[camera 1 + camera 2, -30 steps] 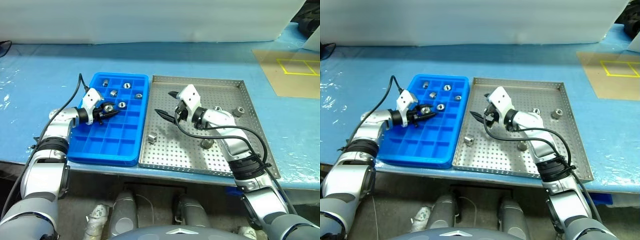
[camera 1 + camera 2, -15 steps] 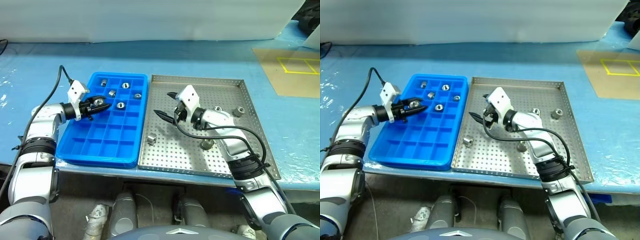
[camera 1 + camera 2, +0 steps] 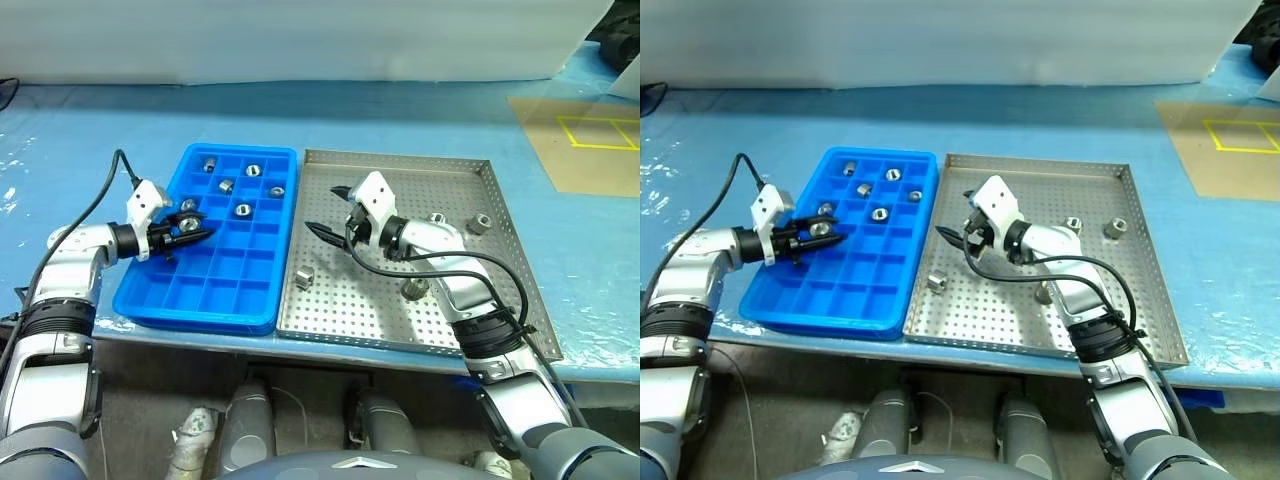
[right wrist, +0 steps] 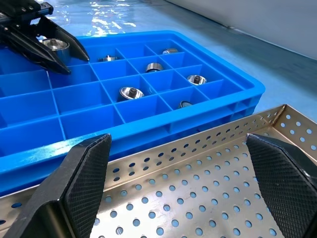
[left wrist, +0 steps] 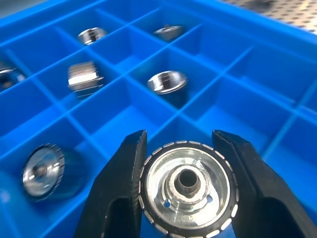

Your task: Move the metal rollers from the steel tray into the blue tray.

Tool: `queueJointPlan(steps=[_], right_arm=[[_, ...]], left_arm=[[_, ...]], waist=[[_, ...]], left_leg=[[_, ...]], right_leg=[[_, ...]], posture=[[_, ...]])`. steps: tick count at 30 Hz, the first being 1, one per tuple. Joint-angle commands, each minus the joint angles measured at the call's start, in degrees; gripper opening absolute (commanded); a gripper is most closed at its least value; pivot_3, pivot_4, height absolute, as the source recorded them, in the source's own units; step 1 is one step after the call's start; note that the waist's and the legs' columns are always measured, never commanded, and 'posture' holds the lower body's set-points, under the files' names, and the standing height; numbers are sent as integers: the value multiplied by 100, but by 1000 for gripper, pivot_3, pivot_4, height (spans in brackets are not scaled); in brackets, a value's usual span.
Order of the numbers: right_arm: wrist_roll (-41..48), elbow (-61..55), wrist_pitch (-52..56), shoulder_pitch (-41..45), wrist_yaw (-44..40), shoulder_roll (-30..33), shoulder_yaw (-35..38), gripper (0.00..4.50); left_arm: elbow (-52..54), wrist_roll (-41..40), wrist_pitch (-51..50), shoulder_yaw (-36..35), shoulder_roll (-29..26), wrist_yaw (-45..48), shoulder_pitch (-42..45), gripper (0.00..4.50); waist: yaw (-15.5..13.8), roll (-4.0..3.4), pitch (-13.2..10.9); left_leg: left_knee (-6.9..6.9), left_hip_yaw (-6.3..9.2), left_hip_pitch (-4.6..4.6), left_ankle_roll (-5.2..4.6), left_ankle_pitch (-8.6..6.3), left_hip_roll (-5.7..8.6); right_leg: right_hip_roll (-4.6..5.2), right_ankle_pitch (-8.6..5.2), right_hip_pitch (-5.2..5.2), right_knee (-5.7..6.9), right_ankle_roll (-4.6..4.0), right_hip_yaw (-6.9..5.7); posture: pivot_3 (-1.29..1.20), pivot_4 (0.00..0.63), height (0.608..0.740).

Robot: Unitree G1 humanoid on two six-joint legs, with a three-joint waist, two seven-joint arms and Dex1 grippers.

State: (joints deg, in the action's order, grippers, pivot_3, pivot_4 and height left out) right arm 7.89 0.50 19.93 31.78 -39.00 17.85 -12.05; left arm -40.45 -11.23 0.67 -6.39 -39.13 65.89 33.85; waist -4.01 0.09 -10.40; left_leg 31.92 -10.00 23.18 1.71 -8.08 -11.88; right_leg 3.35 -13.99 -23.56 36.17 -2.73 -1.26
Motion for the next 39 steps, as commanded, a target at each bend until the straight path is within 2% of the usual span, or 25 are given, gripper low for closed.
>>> queueJointPlan(steps=[1, 8, 18, 24, 33, 39], right_arm=[[-17, -107, -119, 92, -2, -4, 51, 4500], [-23, -163, -88, 40, 29, 6, 66, 4500], [-35, -128, -112, 41, 63, -28, 37, 4500], [-51, -114, -129, 39, 68, -51, 26, 4500], [-43, -125, -112, 19, 91, -56, 42, 4500], [-41, -133, -131, 18, 101, -37, 71, 4500]], left_arm=[[-54, -46, 156, -68, 81, -132, 113, 1756], [11, -43, 234, 18, 322, -199, -6, 1756], [130, -138, 321, -26, 374, -146, 68, 1756], [370, -121, 165, 8, 473, -267, 18, 3722], [725, -287, -4, -64, 460, -206, 142, 3722], [1864, -923, -759, -66, 683, -124, 223, 3722]], waist=[[-3, 1, 0], [-15, 1, 0], [-39, 1, 0], [-19, 1, 0], [9, 1, 0], [-9, 1, 0]], left_leg=[[0, 0, 1, 0, 0, 0], [0, 0, 0, 0, 0, 0], [6, 1, 1, -2, -1, 0], [6, 1, -1, -2, -1, 0], [5, 1, -1, -1, -1, 0], [6, 1, 1, -2, -1, 0]], right_leg=[[0, 0, 0, 0, 0, 0], [0, 0, 1, 0, 0, -1], [5, 0, 7, 0, 0, -1], [3, 0, 6, 1, 1, -1], [-5, 0, 4, 2, 0, -1], [-2, 0, 4, 3, -1, -2]], posture=[[-73, 150, 740], [-82, 150, 740], [-79, 150, 740], [-83, 150, 740], [-86, 150, 740], [-90, 150, 740]])
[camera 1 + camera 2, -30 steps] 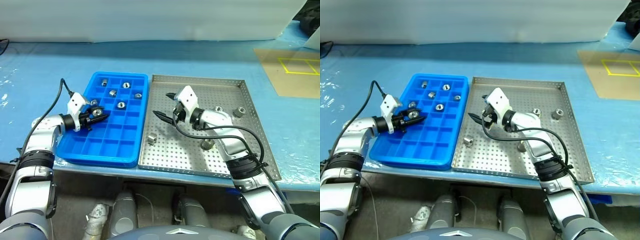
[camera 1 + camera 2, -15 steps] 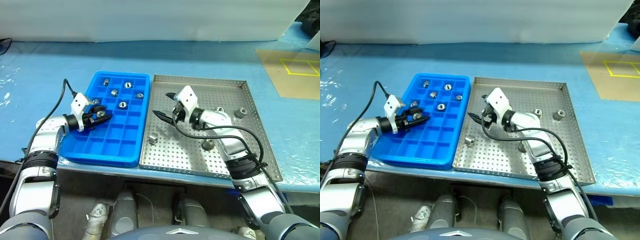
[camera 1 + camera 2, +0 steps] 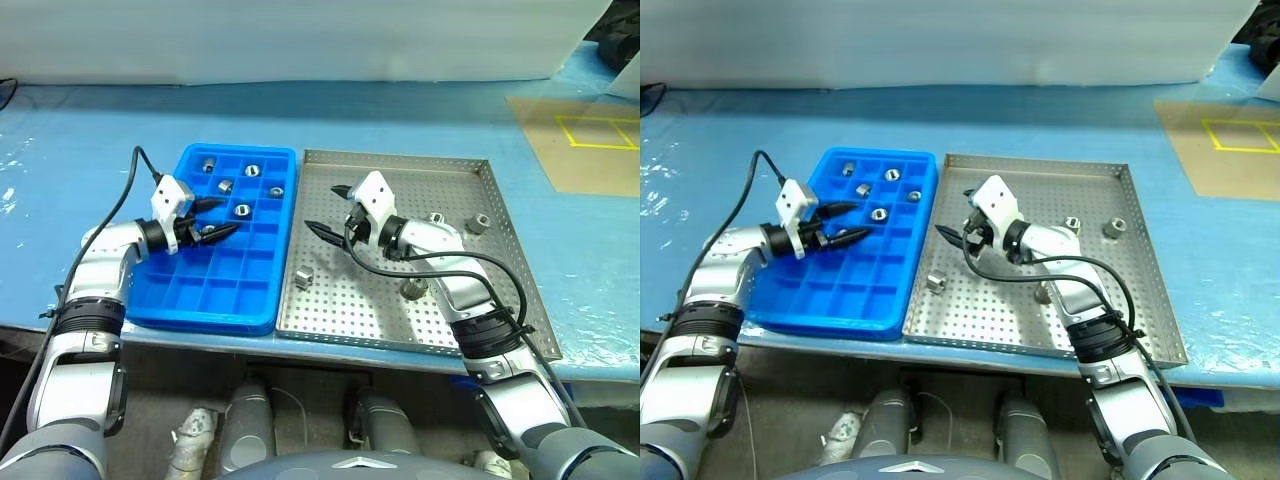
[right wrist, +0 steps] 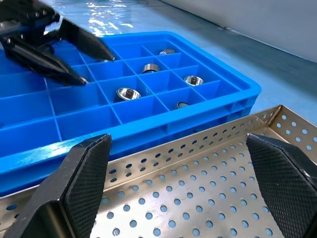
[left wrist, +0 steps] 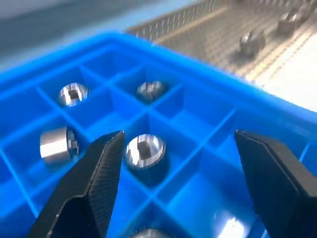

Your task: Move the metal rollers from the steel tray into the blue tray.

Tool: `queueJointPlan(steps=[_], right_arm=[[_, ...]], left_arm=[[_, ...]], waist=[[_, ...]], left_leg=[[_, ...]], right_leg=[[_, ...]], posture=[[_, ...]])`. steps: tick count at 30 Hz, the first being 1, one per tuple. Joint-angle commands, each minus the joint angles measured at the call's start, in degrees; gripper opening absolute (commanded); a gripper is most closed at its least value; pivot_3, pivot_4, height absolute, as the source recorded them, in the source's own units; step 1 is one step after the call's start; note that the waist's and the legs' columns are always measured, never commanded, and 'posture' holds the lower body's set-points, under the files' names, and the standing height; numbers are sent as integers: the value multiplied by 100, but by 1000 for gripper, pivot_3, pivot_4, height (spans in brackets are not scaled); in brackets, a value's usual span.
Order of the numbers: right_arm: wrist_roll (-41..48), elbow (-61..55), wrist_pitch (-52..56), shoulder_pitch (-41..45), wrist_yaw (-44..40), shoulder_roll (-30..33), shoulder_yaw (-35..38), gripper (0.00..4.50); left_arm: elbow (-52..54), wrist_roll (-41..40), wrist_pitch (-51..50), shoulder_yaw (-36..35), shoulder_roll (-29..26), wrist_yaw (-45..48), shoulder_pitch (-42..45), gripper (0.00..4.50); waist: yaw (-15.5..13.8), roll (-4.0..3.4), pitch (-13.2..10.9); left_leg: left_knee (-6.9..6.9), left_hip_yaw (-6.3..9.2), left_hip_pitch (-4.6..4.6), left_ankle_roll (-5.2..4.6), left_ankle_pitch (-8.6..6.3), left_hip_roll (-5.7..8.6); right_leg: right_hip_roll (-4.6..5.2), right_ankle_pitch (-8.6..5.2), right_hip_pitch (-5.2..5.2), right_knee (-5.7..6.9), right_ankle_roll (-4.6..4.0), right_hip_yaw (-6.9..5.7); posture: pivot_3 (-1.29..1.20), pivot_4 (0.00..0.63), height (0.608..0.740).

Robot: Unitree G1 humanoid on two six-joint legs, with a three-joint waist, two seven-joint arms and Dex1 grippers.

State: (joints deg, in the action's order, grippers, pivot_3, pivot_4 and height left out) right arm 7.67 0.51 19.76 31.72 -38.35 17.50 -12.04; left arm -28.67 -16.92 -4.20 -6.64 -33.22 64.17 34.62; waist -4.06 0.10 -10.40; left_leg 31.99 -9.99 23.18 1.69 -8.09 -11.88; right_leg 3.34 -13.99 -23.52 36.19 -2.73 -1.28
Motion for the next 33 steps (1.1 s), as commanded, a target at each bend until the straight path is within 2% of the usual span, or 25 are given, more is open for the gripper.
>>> queueJointPlan(steps=[1, 8, 12, 16, 21, 25, 27, 29, 33], right_arm=[[-8, -142, -107, 30, 39, 6, 93, 4500], [250, -443, 159, -87, -214, 530, 508, 4500], [375, -972, 487, -494, -334, 1089, 830, 4500], [396, -1390, 748, -814, -127, 1218, 1017, 4500], [459, -2171, 1180, -1395, 202, 1305, 1346, 4500], [539, -2610, 1465, -1774, 340, 1460, 1662, 4500], [578, -2882, 1626, -2046, 457, 1550, 1990, 4500], [748, -3191, 1898, -2315, 609, 1599, 2613, 4500], [913, -3756, 2315, -2881, 707, 1815, 3472, 4500]], left_arm=[[845, -403, -345, 6, 146, 45, 139, 3722], [1303, -604, -853, 407, 329, 450, 317, 3722], [933, -311, -778, 996, 669, 795, 819, 3722], [469, -184, -533, 1281, 1015, 1088, 1269, 3722], [-460, -79, -112, 1496, 1634, 1500, 1928, 3722], [-1239, 190, 438, 1669, 2085, 1684, 2213, 3722], [-1729, 432, 940, 1830, 2435, 1713, 2309, 3722], [-2325, 763, 1476, 2015, 2799, 1632, 2373, 3722], [-3215, 1089, 1955, 2060, 3260, 1623, 2500, 3722]], waist=[[-2, 0, 0], [17, 0, 0], [-27, 0, 0], [65, 0, 0], [190, -1, 0], [313, -3, 2], [322, -5, 3], [332, -6, 3], [439, -8, 5]], left_leg=[[0, 0, 0, 0, 0, 0], [9, -1, -1, -1, 0, 1], [12, 0, 1, -5, -2, 2], [18, -2, -5, -12, -6, 5], [12, -3, -4, -18, -9, 4], [20, -9, -4, -61, -34, 10], [25, -9, -3, -74, -42, 11], [29, -9, -7, -85, -48, 11], [41, -14, -4, -108, -61, 12]], right_leg=[[2, 0, 0, 0, 0, 0], [-5, 0, 1, 2, 0, 2], [-3, 0, 11, -2, 1, 2], [-3, 4, 24, -21, 6, 4], [-13, 4, 25, -36, 6, 4], [-10, 6, 31, -47, 9, 13], [-9, 6, 36, -51, 9, 13], [-7, 7, 48, -61, 11, 13], [3, 19, 60, -90, 32, 21]], posture=[[-96, 150, 740], [-151, 150, 740], [-193, 150, 740], [-274, 150, 740], [-329, 150, 740], [-424, 150, 740], [-497, 150, 740], [-556, 150, 740], [-620, 150, 740]])
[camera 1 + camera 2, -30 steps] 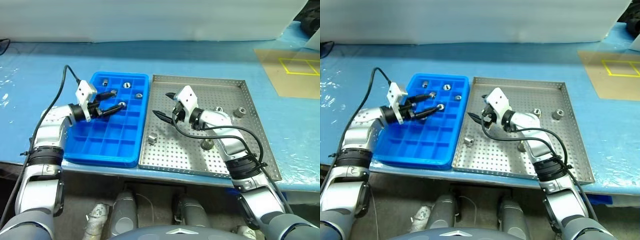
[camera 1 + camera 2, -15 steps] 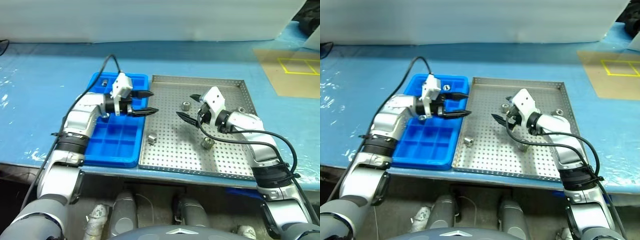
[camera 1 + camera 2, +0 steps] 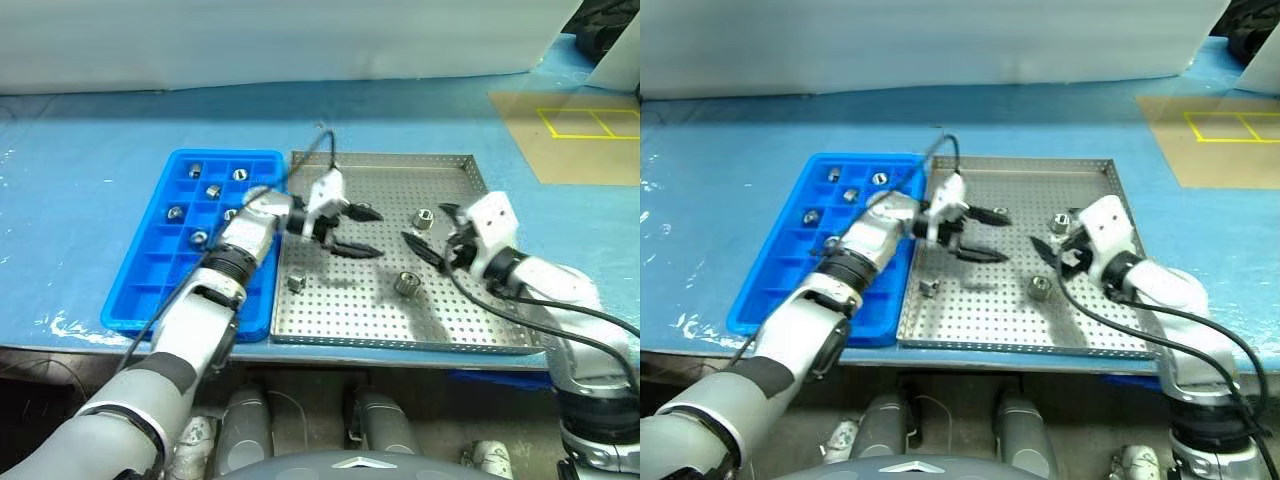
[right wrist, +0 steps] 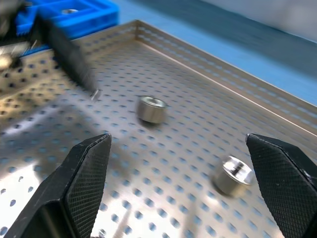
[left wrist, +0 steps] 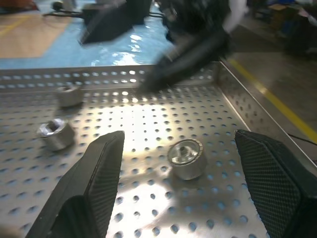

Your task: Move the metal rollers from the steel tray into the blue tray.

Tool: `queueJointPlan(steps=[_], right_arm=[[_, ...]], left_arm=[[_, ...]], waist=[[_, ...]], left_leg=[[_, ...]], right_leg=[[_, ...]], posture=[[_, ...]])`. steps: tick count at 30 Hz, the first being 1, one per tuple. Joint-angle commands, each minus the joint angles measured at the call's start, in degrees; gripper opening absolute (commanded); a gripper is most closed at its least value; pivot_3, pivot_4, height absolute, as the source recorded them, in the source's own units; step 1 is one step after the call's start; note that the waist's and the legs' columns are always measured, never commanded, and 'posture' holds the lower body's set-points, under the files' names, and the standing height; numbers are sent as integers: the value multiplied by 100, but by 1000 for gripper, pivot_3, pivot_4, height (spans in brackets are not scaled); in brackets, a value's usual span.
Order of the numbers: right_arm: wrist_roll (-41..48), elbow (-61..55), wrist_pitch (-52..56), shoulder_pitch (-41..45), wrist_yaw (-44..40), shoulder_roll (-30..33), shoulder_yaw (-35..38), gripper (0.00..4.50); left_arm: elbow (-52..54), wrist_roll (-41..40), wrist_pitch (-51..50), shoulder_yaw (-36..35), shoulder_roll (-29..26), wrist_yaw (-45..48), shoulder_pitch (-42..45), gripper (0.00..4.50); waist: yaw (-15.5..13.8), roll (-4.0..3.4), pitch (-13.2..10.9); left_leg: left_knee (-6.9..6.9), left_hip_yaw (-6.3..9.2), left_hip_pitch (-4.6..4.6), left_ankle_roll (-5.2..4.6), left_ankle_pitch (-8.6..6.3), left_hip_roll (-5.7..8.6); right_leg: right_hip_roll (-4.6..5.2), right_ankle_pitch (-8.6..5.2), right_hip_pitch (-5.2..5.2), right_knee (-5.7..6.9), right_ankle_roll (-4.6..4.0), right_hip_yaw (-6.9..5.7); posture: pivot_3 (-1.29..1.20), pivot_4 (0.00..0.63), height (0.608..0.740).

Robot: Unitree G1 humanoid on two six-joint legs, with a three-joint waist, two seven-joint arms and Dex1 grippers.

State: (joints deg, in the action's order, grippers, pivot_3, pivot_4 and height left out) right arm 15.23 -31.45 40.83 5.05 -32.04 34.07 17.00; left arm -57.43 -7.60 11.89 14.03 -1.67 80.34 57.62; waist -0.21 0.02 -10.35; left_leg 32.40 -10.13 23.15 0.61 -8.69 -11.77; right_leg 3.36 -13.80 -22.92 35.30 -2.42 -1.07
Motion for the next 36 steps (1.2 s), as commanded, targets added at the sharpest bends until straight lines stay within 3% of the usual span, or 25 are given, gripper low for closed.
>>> queueJointPlan(steps=[1, 8, 14, 23, 36], right_arm=[[248, -779, 354, -380, 89, 167, 711, 4500], [718, -2169, 1196, -1543, 251, 42, 1285, 4500], [913, -2783, 1467, -2053, 565, -230, 1437, 4500], [1107, -2855, 1267, -2355, 1072, -261, 852, 4500], [1020, -2764, 1385, -2135, 1214, -148, 601, 4500]], left_arm=[[-506, 223, 442, -12, 205, -33, 219, 3722], [-1167, 593, 813, -37, 690, -262, 279, 3722], [-1433, 926, 980, -53, 745, -590, 308, 3722], [-1669, 1107, 911, -315, 701, -1496, 477, 3722], [-1708, 1424, 641, -292, 390, -1262, 326, 3722]], waist=[[113, 0, 0], [442, -34, 20], [775, -35, 21], [1214, -35, 21], [1530, -35, 21]], left_leg=[[0, 0, -1, -2, -1, -1], [4, 0, -15, -9, -6, 2], [23, 3, -11, -41, -28, 5], [44, 13, 1, -66, -43, 35], [62, 33, 19, -159, -80, 108]], right_leg=[[0, 2, 5, -7, 4, 0], [-4, 4, 26, -26, 10, -2], [6, 9, 48, -60, 22, -3], [26, 0, 62, -70, 37, -21], [125, -22, 81, -83, 79, -32]], posture=[[-660, 150, 740], [-781, 150, 740], [-833, 150, 740], [-821, 150, 740], [-780, 150, 740]])
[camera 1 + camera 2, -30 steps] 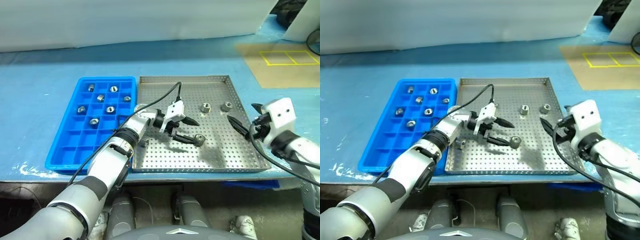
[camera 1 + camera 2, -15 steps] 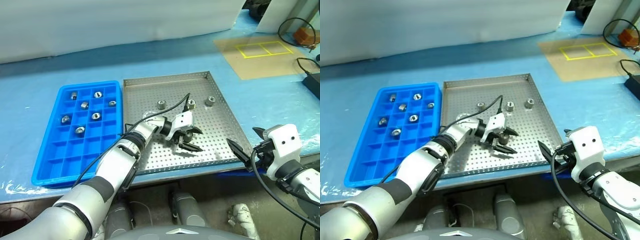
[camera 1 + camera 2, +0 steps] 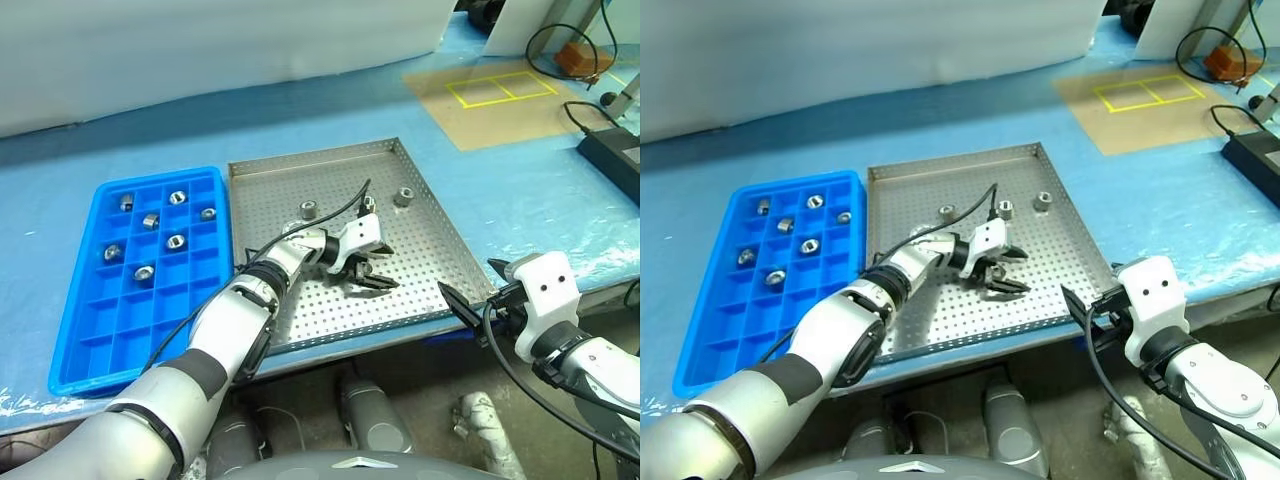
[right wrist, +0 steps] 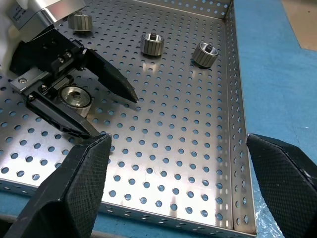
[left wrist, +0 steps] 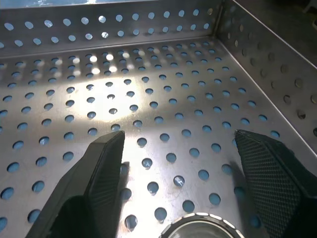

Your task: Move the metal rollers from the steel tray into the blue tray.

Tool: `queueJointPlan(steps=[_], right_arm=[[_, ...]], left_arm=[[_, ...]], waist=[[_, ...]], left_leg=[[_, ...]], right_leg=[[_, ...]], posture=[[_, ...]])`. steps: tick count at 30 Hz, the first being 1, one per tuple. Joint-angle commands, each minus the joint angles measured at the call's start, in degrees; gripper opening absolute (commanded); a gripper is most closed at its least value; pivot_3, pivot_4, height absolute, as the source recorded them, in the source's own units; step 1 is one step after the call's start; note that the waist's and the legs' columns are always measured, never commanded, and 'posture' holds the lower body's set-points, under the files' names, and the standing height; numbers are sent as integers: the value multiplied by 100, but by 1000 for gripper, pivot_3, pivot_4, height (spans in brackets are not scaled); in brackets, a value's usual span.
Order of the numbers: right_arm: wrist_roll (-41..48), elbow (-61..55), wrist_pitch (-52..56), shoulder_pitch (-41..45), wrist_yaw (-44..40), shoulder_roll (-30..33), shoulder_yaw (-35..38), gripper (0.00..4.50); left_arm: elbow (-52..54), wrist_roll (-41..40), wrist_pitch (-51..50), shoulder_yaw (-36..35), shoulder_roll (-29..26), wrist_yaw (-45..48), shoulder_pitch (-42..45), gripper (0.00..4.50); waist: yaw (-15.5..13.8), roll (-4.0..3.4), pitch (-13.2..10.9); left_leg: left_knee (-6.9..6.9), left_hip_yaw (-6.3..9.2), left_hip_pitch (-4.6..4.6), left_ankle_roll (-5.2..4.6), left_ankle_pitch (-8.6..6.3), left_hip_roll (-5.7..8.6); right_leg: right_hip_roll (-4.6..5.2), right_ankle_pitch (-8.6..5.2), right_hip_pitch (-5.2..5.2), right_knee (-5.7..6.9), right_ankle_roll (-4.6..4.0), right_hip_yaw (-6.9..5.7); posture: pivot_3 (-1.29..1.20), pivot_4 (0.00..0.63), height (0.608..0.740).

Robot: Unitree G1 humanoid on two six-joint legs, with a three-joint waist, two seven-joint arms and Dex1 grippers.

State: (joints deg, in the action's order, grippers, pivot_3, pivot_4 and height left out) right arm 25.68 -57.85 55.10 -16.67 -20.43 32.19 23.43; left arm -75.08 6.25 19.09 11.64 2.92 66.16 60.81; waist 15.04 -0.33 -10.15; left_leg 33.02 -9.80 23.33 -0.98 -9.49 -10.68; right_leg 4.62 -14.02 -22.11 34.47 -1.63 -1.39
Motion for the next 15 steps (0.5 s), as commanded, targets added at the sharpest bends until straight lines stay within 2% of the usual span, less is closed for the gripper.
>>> queueJointPlan(steps=[1, 9, 13, 15], right_arm=[[-33, -105, -49, 50, 65, 44, -70, 4500], [-104, 114, -125, 246, 78, 137, -209, 4500], [-151, 139, -143, 280, 97, 142, -274, 4500], [-185, 148, -159, 282, 115, 132, -286, 4500]], left_arm=[[59, 43, -90, -57, -104, 161, -4, 3722], [77, 95, -169, -68, -127, 237, -100, 3722], [92, 125, -188, -64, -82, 211, -120, 2823], [97, 170, -107, -39, -83, 163, -148, 2823]], waist=[[6, 0, 0], [6, 0, 0], [11, 0, 0], [11, 0, 0]], left_leg=[[1, 1, 0, -2, -1, 2], [7, 2, -1, -9, -6, 11], [7, 3, 0, -24, -13, 32], [7, 6, 1, -30, -17, 41]], right_leg=[[2, 0, 2, -1, 0, -1], [16, 0, 11, -3, 1, -5], [38, -7, 13, -4, 12, -7], [46, -9, 13, -4, 15, -6]], posture=[[-778, 150, 740], [-762, 150, 740], [-761, 150, 740], [-763, 150, 740]])
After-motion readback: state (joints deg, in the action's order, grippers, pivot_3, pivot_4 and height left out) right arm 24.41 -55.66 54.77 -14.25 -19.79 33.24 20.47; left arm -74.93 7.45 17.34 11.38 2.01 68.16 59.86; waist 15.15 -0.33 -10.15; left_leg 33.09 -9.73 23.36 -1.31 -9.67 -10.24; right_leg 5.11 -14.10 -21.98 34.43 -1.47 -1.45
